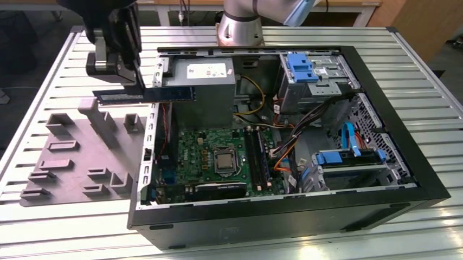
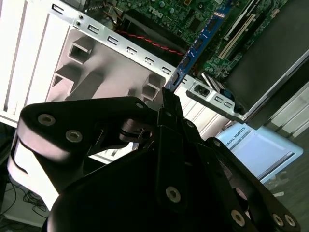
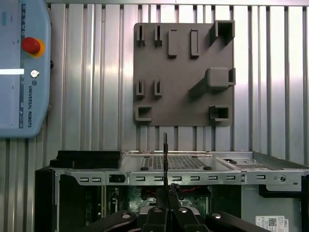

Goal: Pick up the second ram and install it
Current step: 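Pick up the second ram and move it above second insertion slot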

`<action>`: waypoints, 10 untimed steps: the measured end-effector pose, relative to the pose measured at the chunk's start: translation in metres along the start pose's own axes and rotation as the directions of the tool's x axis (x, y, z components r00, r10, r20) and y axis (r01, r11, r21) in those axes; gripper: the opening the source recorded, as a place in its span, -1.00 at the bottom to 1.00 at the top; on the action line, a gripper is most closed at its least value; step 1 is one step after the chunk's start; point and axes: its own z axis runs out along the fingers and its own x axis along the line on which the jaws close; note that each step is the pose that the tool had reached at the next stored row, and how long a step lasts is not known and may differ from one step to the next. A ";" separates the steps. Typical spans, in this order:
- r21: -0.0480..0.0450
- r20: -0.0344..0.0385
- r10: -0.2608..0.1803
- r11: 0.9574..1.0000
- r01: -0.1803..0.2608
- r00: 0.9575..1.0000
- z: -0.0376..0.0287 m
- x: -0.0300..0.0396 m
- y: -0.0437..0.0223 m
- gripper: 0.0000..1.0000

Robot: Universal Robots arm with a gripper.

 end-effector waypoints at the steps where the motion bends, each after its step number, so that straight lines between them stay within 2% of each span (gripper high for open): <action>1: 0.000 0.000 0.000 1.000 0.000 1.000 0.0000 0.0000 -0.0015 -0.77; 10: 0.000 0.000 0.000 1.000 0.000 1.000 0.0003 -0.0001 -0.0158 -0.77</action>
